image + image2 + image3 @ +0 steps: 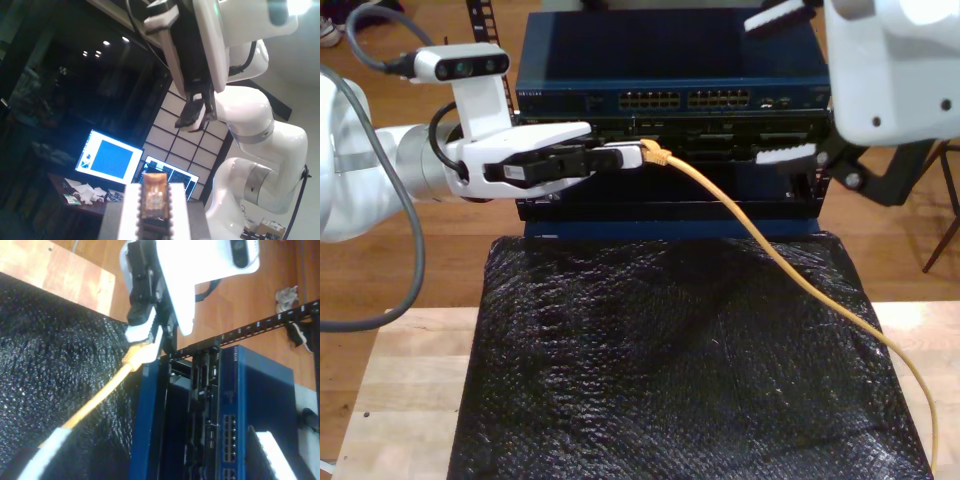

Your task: Grab the cable and plug it in

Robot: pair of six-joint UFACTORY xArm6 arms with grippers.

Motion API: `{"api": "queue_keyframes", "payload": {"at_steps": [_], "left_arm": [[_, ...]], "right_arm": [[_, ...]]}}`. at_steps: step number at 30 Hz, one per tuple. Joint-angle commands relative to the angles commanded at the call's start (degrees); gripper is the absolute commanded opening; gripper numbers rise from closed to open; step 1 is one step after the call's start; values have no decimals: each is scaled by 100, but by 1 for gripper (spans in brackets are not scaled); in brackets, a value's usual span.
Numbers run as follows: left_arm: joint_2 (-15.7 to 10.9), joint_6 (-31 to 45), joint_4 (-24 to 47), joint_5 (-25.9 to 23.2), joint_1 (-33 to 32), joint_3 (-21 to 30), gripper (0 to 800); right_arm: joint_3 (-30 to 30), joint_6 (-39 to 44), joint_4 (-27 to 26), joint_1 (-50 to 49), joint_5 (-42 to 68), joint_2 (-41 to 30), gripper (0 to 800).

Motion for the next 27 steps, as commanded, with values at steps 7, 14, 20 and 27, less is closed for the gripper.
{"api": "queue_keyframes", "payload": {"at_steps": [7, 14, 20, 27], "left_arm": [[0, 0, 0, 0, 0, 0, 36], [0, 0, 0, -9, -9, 0, 36], [0, 0, 0, 0, -9, 0, 36], [0, -9, -18, 0, -9, 9, 36]], "right_arm": [[18, -9, 0, 9, 0, -9, 789], [316, -26, 0, 44, -26, 18, 789], [554, -53, 18, 396, -527, 70, 789], [686, -185, 9, 862, -967, 237, 783]]}}
